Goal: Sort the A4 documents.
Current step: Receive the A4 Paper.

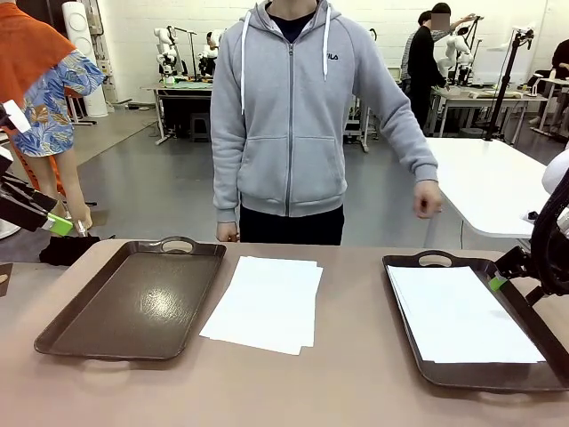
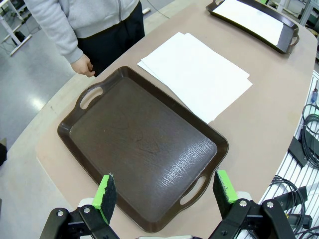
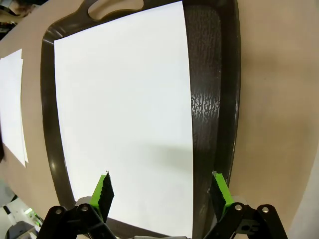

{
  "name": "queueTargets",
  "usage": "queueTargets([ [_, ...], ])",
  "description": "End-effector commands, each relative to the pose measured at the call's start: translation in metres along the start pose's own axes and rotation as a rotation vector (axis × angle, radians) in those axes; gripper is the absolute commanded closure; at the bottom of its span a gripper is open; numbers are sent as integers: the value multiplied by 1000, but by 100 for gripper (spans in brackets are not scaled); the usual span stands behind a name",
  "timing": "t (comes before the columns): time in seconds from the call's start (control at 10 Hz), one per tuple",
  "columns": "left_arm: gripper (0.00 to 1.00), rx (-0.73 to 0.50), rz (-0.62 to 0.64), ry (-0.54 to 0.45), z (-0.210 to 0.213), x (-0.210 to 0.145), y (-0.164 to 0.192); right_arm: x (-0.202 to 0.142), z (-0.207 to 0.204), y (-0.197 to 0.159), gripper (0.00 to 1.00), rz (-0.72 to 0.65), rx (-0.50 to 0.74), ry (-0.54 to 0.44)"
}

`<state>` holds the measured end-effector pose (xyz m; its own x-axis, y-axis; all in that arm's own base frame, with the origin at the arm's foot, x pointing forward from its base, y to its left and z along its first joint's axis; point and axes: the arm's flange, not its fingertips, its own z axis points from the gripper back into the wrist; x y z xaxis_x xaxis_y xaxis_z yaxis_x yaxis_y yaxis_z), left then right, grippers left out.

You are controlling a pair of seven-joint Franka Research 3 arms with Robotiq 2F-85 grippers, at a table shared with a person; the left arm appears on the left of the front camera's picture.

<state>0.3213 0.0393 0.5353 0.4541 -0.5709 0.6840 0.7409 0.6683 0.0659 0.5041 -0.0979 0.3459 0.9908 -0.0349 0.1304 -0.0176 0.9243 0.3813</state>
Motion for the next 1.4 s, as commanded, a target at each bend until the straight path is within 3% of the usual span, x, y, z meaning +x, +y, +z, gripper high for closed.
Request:
queueTargets([
  [0.0,0,-8,3,-7,-1,-1,1,0,0,-1,0,-1,0,0],
  [0.8,0,-8,3,-7,-1,-1,1,0,0,0,0,0,0,0],
  [0.9,0,-8,3,-7,-1,-1,1,-16,18,4,0,79,8,-76],
  [1.3,0,-8,3,-7,-1,-1,1,-41,91,64,0,409,149,-172],
])
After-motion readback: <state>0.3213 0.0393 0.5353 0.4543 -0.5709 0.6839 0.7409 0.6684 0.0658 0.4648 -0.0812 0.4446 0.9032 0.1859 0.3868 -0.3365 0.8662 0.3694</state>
